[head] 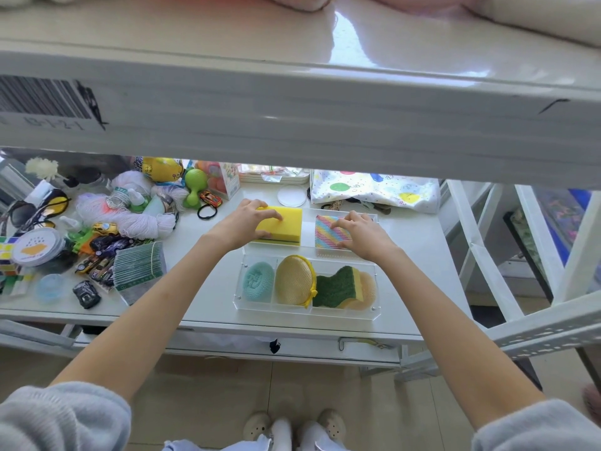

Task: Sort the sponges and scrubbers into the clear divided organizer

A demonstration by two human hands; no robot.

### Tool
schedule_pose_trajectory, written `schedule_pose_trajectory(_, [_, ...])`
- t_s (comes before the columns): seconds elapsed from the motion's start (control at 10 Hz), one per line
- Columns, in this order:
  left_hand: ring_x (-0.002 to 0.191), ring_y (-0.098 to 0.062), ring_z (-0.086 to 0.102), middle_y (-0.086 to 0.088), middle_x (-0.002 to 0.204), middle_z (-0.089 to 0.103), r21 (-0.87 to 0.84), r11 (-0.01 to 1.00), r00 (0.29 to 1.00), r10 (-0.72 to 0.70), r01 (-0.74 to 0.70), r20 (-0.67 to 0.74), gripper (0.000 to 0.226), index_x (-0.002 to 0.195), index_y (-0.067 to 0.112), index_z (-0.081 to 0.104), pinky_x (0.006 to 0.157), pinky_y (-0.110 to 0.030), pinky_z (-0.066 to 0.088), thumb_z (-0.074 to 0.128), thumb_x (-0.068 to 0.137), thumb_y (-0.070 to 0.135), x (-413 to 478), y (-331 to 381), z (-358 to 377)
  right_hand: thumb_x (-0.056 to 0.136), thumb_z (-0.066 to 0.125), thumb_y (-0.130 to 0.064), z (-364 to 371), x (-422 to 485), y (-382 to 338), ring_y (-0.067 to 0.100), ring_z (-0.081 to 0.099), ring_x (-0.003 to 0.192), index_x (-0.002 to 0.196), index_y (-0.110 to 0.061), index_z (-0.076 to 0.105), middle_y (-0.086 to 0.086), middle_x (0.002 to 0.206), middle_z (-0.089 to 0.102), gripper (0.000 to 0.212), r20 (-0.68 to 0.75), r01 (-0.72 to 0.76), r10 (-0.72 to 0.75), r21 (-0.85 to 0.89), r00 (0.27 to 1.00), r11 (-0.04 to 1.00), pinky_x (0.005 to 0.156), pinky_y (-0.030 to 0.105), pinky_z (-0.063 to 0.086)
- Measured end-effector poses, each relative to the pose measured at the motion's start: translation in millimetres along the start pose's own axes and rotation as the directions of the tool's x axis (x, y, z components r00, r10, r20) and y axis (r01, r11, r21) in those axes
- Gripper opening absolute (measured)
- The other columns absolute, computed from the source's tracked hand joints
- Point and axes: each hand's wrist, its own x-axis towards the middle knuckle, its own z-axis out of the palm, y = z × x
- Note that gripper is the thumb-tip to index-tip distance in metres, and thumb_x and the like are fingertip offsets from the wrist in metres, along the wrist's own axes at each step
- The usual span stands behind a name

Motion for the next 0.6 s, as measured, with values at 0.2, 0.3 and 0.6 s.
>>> schedule_pose_trajectory(0.2, [0.134,-0.029,0.029,-0.011,0.142,0.04,0.011,1.0,1.0,-0.015,0.014,0.015,0.043,0.13,0.033,0.049,0.109,-0.045,0.032,0.059,0.088,0.037,-3.5,2.4,-1.5,0.091,0.057,-0.034,0.8,-2.9,-2.4,0.028,0.04,0.128,0.134,-0.027,0.045,0.008,0.138,0.045,0.046,0.015,-0.01,0.01,-0.012,1.0,1.0,0.103,0.04,0.038])
schedule_pose_trajectory(0.3, [0.132,-0.029,0.033,-0.011,0.141,0.041,0.091,0.995,0.999,-0.025,0.028,-0.028,0.039,0.129,0.033,0.05,0.106,-0.048,0.036,0.051,0.091,0.044,-5.9,7.9,-3.0,0.092,0.055,-0.031,-1.9,-3.3,-4.9,0.029,0.042,0.127,0.134,-0.024,0.045,0.009,0.138,0.045,0.044,-0.001,-0.014,0.014,-0.023,1.0,1.0,0.102,0.04,0.04])
schedule_pose_trajectory(0.6, [0.106,-0.027,0.055,-0.008,0.119,0.056,0.092,0.995,0.989,-0.014,0.028,-0.149,0.027,0.122,0.02,0.05,0.077,-0.037,0.047,0.042,0.097,0.025,-26.9,51.4,-7.4,0.096,0.048,-0.026,-11.3,-28.6,-30.2,0.028,0.057,0.109,0.119,-0.013,0.057,0.01,0.122,0.06,0.029,-0.129,-0.061,0.072,0.088,0.989,0.994,0.087,0.039,0.047])
